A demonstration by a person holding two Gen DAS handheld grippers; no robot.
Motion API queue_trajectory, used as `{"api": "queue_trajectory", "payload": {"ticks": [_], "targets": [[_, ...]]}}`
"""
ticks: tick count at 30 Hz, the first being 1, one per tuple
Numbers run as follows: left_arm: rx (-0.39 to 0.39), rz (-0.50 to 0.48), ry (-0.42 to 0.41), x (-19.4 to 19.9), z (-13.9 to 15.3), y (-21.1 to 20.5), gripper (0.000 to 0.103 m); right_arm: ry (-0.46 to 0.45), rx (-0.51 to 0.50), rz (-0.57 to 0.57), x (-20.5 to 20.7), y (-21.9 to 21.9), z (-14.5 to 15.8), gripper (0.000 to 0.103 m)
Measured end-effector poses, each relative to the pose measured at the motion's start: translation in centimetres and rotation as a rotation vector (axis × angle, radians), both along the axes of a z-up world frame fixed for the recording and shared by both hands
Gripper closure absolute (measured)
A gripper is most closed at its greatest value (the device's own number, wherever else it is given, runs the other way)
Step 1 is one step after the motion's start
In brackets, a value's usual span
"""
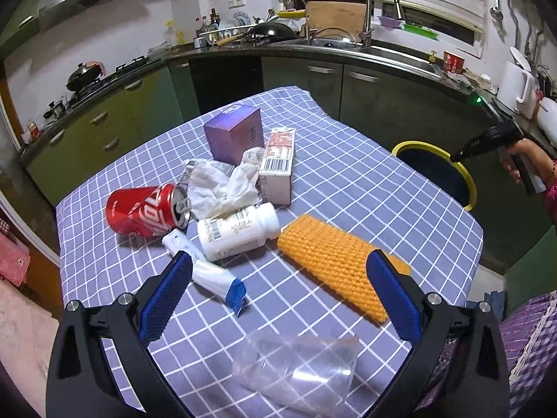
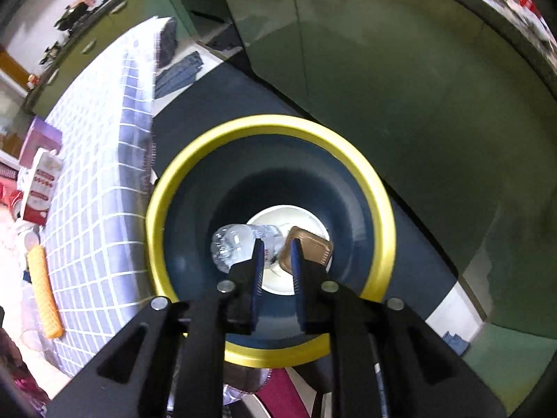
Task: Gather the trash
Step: 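Carry the brown tray over the bin and release it with the right gripper, then grasp the white tube with the left gripper and lift it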
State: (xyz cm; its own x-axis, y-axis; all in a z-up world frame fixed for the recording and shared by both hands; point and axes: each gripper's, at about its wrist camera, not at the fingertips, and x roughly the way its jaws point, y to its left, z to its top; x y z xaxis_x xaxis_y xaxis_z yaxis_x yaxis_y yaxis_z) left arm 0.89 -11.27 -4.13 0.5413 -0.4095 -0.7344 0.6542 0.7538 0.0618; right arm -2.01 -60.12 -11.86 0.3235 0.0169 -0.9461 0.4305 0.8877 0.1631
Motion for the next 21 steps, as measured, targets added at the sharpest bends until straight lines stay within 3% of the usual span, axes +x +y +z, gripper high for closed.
{"api": "queue_trajectory", "payload": {"ticks": [6,15,19,21], "targets": [[0.024,0.02,0.045,0.9,-0.8,0.7,0.005,-0.044,0.001,0.039,0.3,1.8,1.1,0.082],[-0.022,0.204,0.22,6.1,-3.8,1.1,0.005,-0.028,0.02,0.096,2.3,3.9,0.2,0.082],[0.011,0.257,0.28,8.0,-6.1,1.3,0.005,-0.015,0.028,0.103,2.8,3.9,-0.4,0.082],[0.039,0.262,0.299,8.7,-7.2,1.1,0.01,-0.009,0.032,0.104,2.9,3.8,-0.7,0.082]]}}
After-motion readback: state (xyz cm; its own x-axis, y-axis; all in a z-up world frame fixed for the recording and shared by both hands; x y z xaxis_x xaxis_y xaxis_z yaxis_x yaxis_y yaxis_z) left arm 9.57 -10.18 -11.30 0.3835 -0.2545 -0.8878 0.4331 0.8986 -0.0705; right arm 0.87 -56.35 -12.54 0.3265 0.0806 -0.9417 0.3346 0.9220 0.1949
